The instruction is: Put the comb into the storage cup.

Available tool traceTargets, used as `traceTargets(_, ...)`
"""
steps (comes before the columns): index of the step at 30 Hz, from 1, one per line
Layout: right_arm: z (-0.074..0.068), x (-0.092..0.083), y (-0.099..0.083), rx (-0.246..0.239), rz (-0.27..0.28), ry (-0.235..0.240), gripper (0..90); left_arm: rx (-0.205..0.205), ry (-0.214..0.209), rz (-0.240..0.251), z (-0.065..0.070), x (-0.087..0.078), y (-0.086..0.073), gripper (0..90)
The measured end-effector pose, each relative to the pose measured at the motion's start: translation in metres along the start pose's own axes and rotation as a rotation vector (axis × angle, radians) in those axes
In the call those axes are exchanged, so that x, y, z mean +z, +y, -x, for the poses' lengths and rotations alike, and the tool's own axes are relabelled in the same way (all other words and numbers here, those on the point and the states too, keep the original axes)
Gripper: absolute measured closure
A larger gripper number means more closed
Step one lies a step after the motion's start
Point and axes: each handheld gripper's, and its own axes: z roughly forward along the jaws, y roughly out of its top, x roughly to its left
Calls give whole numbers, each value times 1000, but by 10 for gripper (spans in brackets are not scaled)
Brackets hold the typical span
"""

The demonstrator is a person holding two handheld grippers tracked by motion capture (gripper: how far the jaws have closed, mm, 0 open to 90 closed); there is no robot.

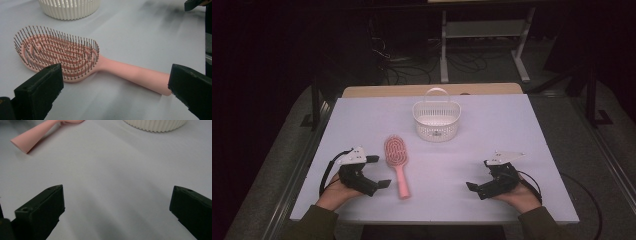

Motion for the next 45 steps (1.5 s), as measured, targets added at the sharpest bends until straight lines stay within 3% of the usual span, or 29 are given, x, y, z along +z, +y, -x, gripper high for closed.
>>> traceTargets(12, 1, -2, 1, 3, 18, 10, 0, -3, 15, -8, 1, 0, 4, 2)
traceTargets(23, -1, -3, 1, -13, 20, 10, 0, 3, -8, -6, 4, 8, 13, 2)
traceTargets(33, -1, -3, 3, 1, 36, 3, 0, 16, -24, -7, 7, 12, 18, 2)
traceTargets(45, -1, -3, 3, 9, 42, 16, 0, -4, -61, 33, 6, 16, 27, 2)
